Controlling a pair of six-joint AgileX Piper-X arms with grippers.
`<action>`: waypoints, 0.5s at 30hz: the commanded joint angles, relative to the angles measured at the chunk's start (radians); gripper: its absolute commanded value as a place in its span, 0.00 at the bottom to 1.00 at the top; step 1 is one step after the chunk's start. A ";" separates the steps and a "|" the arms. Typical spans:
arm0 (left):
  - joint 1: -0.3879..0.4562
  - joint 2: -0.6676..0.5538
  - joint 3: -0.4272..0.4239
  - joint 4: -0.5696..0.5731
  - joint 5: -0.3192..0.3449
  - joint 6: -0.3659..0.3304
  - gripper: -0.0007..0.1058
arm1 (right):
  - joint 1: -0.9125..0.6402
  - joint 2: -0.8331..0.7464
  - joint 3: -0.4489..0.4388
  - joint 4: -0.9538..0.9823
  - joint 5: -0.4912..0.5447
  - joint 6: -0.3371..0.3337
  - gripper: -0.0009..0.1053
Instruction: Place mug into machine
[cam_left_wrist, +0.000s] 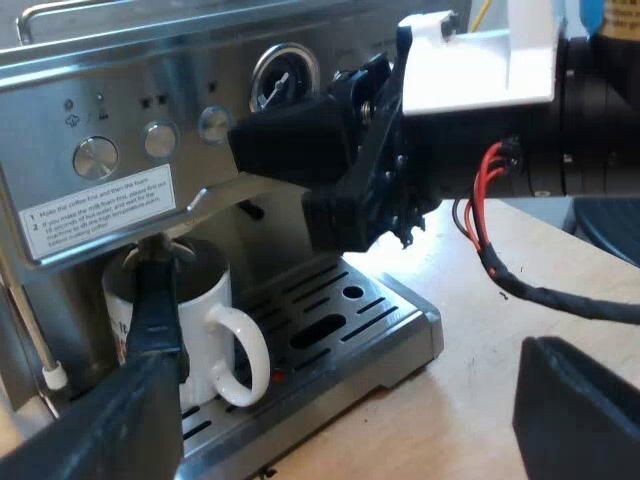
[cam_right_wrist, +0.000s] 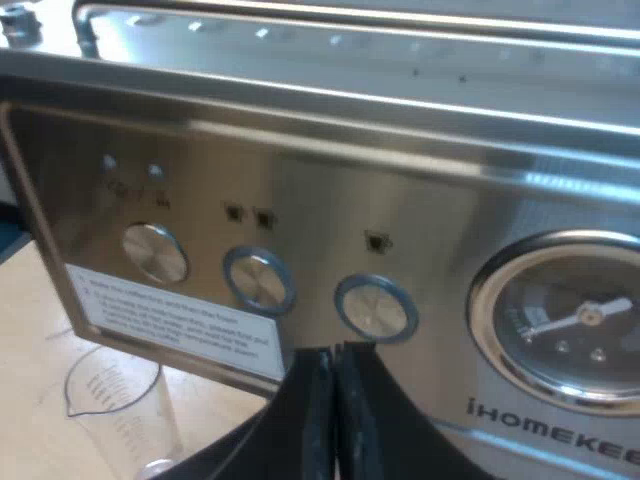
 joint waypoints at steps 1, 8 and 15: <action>-0.005 0.005 -0.009 -0.033 0.009 -0.011 0.66 | -0.009 -0.004 -0.014 -0.014 -0.017 0.004 0.01; -0.005 0.007 -0.009 -0.033 0.009 -0.011 0.66 | -0.009 0.012 -0.014 -0.045 -0.034 0.004 0.01; -0.005 0.007 -0.009 -0.033 0.024 -0.011 0.66 | -0.009 0.032 -0.014 -0.061 -0.032 0.004 0.01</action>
